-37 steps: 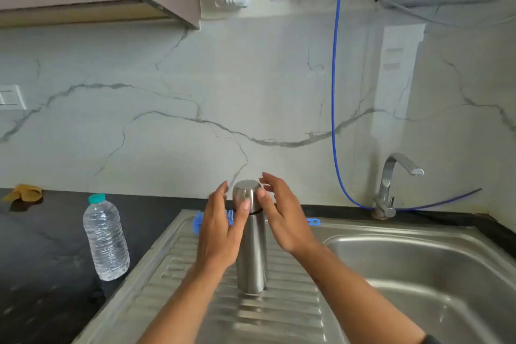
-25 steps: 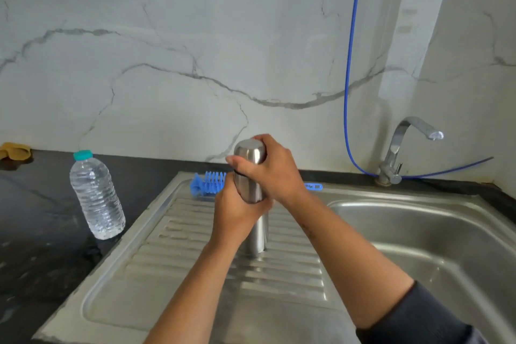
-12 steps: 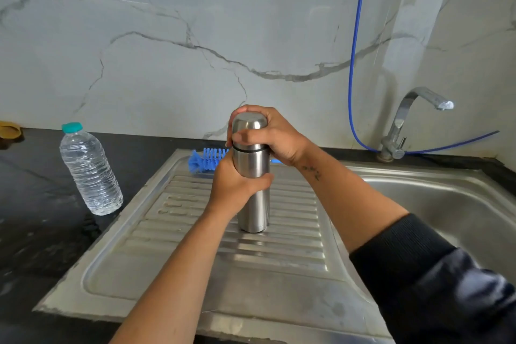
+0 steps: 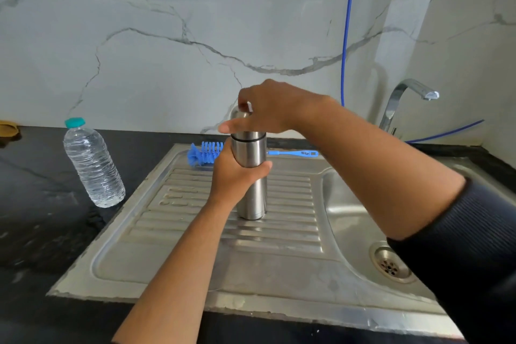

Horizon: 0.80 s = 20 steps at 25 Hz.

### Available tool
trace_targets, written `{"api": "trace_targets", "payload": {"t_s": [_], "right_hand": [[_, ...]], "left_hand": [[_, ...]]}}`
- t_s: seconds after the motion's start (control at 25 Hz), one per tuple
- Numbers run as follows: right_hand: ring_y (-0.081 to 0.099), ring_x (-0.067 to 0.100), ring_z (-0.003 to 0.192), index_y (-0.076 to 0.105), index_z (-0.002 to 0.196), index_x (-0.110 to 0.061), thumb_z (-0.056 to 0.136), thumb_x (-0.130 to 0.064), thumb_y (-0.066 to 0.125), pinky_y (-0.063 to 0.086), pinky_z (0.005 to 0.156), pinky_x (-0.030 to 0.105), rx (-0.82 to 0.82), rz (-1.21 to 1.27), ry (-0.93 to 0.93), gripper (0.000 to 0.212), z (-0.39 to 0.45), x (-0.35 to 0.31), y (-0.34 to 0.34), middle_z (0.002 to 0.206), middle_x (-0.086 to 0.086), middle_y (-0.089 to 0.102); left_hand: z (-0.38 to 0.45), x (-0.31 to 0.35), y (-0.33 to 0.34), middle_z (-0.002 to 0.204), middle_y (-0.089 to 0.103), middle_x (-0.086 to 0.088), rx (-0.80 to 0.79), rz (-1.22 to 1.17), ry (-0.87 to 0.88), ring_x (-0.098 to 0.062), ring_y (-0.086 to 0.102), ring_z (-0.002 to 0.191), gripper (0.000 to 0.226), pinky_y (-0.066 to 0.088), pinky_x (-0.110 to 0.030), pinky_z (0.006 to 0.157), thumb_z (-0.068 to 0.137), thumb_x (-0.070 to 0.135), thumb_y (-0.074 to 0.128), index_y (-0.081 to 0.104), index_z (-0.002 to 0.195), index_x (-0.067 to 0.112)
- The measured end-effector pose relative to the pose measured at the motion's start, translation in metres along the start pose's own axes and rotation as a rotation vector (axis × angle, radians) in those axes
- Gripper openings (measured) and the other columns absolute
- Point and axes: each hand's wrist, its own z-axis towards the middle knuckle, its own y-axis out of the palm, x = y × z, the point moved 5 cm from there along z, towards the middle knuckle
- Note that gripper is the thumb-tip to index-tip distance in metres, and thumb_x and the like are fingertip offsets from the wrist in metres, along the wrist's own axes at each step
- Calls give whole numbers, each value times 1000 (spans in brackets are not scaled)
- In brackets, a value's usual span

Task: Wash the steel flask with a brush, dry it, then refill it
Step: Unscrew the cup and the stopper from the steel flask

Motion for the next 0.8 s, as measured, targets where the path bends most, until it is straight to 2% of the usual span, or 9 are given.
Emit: {"api": "trace_targets", "payload": {"t_s": [0.08,0.16,0.28,0.36,0.44,0.52,0.6,0.72,0.8], "right_hand": [[60,20,85,62,115,-18,88,-70,60,39,61,29,3,-78,-43,59,4,-9,1,106,3,61],[62,13,77,60,128,-25,91,-61,65,42,64,27,-86,-10,-99,52,3,-6,-4,113,-2,60],[67,11,75,54,140,-31,86,-68,66,48,72,27,-169,39,-96,66,-2,-1,-8,117,-6,60],[72,20,81,63,127,-17,78,-79,65,51,73,32,-103,-58,-23,80,3,3,-6,107,5,72],[71,20,81,66,116,-12,79,-72,70,50,68,30,-71,-88,-40,70,8,2,-8,97,6,73],[67,11,76,62,122,-21,84,-57,75,51,72,28,-151,-38,-108,54,7,-1,-13,113,-2,67],[65,6,74,61,129,-24,86,-60,71,53,77,27,-220,-23,-118,57,6,-3,-19,120,-6,65],[71,17,74,68,100,-15,78,-83,59,50,69,31,-128,-171,-20,72,13,-3,-18,81,3,74],[72,20,81,68,102,-13,82,-72,66,51,70,31,-117,-218,-63,62,20,-7,-18,81,3,73]], "left_hand": [[-3,1,-1,98,75,6,6,6,-5,-8,72,91,54,60,-33,83,67,23,91,64,113,25],[-5,3,-3,96,74,7,7,12,0,-4,71,87,52,59,-27,77,69,20,92,64,113,25],[-5,4,-2,97,74,7,3,8,10,-4,71,88,54,57,-25,76,70,20,92,63,114,26],[-6,5,-2,97,74,7,5,11,17,-4,70,88,53,57,-25,76,70,20,91,62,114,28],[-5,3,-2,96,73,7,-3,7,11,-5,70,86,52,58,-27,75,70,19,91,62,113,28],[-3,2,-3,95,73,7,-17,4,4,-6,71,86,52,59,-29,77,69,20,92,62,111,29],[-2,1,-3,97,73,7,-23,1,4,-6,71,88,53,59,-30,78,69,21,92,62,112,30],[-2,2,-1,100,73,8,-29,7,11,-4,70,91,55,58,-27,79,71,22,91,62,116,32],[-2,1,-1,99,74,9,-29,11,5,-4,71,89,54,59,-28,78,70,23,92,62,115,32]]}}
